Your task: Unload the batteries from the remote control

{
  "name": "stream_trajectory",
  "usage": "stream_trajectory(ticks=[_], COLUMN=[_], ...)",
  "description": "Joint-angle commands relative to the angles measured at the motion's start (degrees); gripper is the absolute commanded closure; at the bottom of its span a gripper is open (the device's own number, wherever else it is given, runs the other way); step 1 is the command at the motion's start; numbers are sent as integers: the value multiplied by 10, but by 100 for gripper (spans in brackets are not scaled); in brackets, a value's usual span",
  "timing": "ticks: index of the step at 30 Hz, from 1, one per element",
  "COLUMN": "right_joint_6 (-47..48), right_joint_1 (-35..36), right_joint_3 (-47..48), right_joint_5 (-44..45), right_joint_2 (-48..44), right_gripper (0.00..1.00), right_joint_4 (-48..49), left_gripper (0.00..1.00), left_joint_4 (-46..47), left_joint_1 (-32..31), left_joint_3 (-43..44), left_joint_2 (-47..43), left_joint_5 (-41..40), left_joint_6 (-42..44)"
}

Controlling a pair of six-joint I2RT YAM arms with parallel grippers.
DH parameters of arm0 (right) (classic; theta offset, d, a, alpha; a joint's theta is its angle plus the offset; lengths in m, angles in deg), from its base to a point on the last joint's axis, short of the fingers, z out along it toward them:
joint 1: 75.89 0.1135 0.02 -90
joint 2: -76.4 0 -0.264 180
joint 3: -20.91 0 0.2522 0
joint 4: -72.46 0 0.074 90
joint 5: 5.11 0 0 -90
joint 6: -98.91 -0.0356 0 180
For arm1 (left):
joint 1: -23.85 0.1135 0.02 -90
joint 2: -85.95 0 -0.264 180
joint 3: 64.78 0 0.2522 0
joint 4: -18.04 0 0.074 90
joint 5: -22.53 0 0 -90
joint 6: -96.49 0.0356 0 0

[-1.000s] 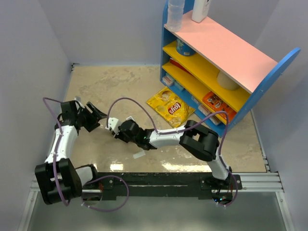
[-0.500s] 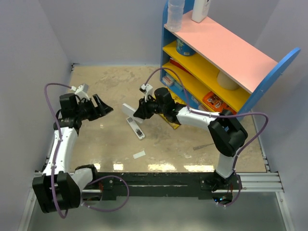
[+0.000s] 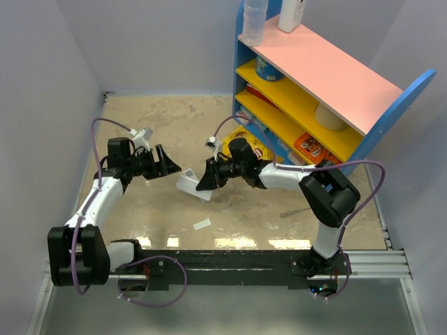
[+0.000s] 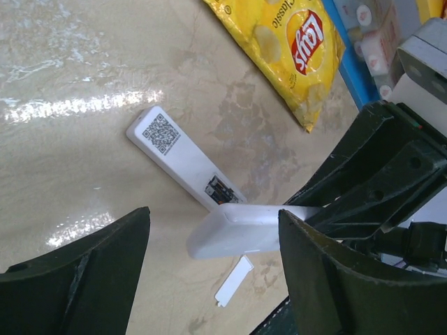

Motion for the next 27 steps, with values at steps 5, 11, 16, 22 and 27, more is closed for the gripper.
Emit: stream_trajectory(ticks=[5, 11, 16, 22, 27], right_joint_6=[-118, -177, -193, -218, -232], right_joint_1=[-33, -46, -51, -51, -51], right_joint_3=[-28, -47, -49, -55, -60], right_joint_5=[-87, -105, -109, -115, -122], right_joint_2=[-17, -13, -7, -1, 8], right_gripper=[100, 100, 100, 100, 100], right_joint_4=[164, 244, 264, 300, 321], left_gripper=[22, 23, 27, 28, 39], left_joint_4=[42, 49, 68, 76, 82], left_joint_1=[-17, -18, -17, -17, -17], left_joint_3=[-13, -10, -12, -13, -9], left_joint_2=[-3, 14, 24, 33, 45], left_joint_5=[73, 79, 94, 96, 101], left_joint_6=[23, 15, 6, 6, 2])
